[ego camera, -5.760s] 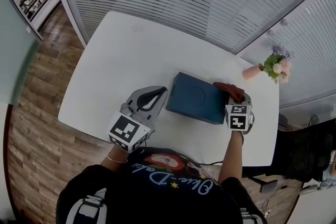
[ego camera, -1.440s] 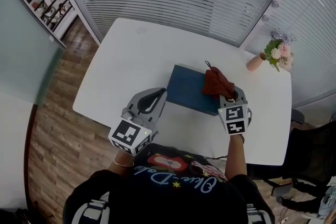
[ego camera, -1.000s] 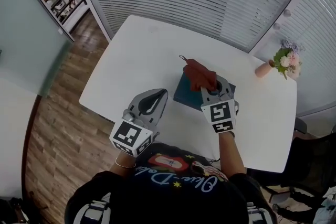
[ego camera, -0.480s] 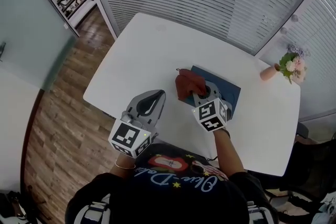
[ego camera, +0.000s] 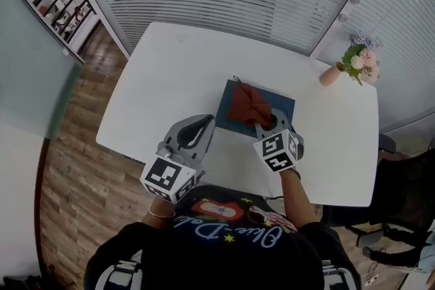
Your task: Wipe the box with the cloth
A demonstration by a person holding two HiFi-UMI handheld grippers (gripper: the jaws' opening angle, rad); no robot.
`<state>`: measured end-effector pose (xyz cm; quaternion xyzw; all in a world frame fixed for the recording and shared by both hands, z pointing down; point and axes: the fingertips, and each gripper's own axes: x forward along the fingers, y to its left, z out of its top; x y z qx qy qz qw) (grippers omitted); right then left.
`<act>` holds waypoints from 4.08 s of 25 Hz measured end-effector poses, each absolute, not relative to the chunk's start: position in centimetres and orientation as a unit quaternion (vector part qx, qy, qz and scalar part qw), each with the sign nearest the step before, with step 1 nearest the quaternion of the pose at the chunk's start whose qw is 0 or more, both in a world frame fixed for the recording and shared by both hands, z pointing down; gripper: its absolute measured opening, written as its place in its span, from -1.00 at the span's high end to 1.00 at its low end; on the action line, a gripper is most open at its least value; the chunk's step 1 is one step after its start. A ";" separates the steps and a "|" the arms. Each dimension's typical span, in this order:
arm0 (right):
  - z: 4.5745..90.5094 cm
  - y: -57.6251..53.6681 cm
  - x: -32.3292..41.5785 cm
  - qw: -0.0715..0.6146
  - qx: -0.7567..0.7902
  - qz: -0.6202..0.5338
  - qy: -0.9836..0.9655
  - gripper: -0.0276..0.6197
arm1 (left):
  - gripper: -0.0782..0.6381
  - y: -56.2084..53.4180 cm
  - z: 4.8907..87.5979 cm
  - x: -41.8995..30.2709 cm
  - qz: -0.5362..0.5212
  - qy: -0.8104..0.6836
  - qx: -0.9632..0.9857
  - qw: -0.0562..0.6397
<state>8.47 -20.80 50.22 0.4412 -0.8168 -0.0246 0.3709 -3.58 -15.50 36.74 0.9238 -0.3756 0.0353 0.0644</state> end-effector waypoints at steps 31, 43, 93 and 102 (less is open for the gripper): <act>44.3 -15.8 21.8 0.314 0.608 0.000 -0.729 0.83 | 0.77 -14.1 36.7 2.2 0.039 -0.292 0.954 0.060; 37.6 -17.9 8.2 0.160 0.496 -0.048 -0.852 0.83 | 0.77 -14.3 36.9 -1.3 0.039 -0.350 0.934 0.063; 47.9 -13.7 20.7 0.256 0.605 0.069 -0.750 0.83 | 0.77 -15.9 37.4 4.5 0.049 -0.264 0.961 0.064; 45.9 -12.3 23.7 0.247 0.640 0.062 -0.725 0.83 | 0.77 -16.2 37.4 3.9 0.050 -0.270 0.960 0.062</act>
